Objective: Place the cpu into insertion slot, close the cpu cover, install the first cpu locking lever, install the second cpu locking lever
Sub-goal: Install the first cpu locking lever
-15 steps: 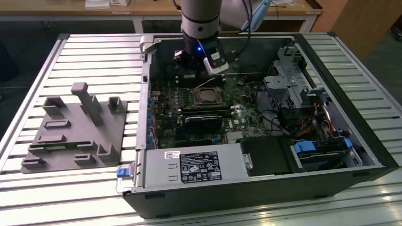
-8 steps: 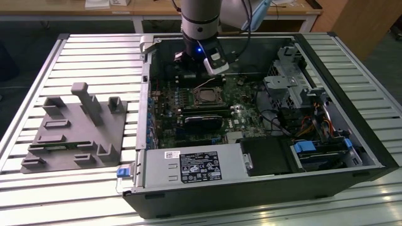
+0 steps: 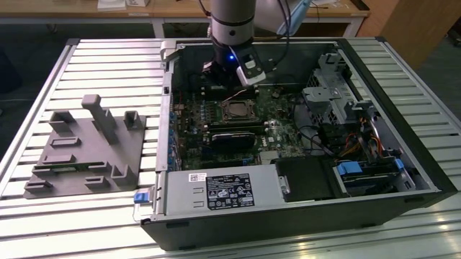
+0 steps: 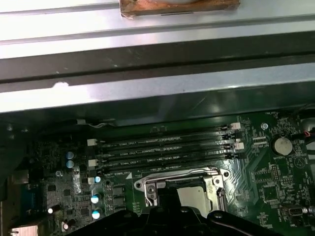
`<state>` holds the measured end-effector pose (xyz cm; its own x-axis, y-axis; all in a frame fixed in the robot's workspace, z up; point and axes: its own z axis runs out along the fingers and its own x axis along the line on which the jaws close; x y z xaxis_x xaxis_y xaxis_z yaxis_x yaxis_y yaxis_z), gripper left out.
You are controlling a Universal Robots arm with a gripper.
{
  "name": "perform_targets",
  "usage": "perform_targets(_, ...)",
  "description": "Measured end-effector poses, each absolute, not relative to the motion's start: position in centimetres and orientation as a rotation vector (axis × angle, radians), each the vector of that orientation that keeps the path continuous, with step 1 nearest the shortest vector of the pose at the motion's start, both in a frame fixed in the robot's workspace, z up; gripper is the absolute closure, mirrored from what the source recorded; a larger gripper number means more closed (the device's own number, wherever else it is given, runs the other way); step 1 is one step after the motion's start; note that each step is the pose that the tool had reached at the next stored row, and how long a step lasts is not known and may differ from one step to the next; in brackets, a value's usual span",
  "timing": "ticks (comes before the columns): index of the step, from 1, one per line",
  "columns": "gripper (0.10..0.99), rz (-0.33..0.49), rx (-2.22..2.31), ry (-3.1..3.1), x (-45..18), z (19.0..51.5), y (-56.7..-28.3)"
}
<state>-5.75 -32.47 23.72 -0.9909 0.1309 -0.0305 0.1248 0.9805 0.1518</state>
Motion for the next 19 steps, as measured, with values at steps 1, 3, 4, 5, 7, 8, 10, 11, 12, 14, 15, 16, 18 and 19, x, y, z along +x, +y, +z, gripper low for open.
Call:
perform_targets(1, 0.98, 0.221, 0.2, 3.086, -5.6, 23.7, -32.5)
perform_targets(3, 0.98, 0.2, 0.201, 3.087, -5.4, 23.7, -32.5)
perform_targets(4, 0.98, 0.19, 0.201, 3.087, -5.2, 23.7, -32.4)
perform_targets(5, 0.98, 0.18, 0.201, 3.087, -5.0, 23.6, -32.4)
perform_targets(7, 0.98, 0.159, 0.201, 3.087, -4.7, 23.6, -32.4)
perform_targets(8, 0.98, 0.15, 0.201, 3.087, -4.5, 23.6, -32.4)
perform_targets(10, 0.98, 0.137, 0.201, 3.088, -4.2, 23.6, -32.3)
perform_targets(11, 0.98, 0.135, 0.201, 3.088, -4.1, 23.5, -32.3)
perform_targets(12, 0.98, 0.135, 0.201, 3.088, -4.0, 23.5, -32.2)
perform_targets(14, 0.98, 0.135, 0.201, 3.088, -3.9, 23.5, -32.2)
perform_targets(15, 0.98, 0.135, 0.201, 3.087, -3.9, 23.5, -32.2)
perform_targets(16, 0.98, 0.135, 0.201, 3.088, -3.9, 23.5, -32.2)
perform_targets(18, 0.98, 0.135, 0.201, 3.088, -3.9, 23.5, -32.2)
perform_targets(19, 0.98, 0.135, 0.201, 3.088, -3.9, 23.5, -32.2)
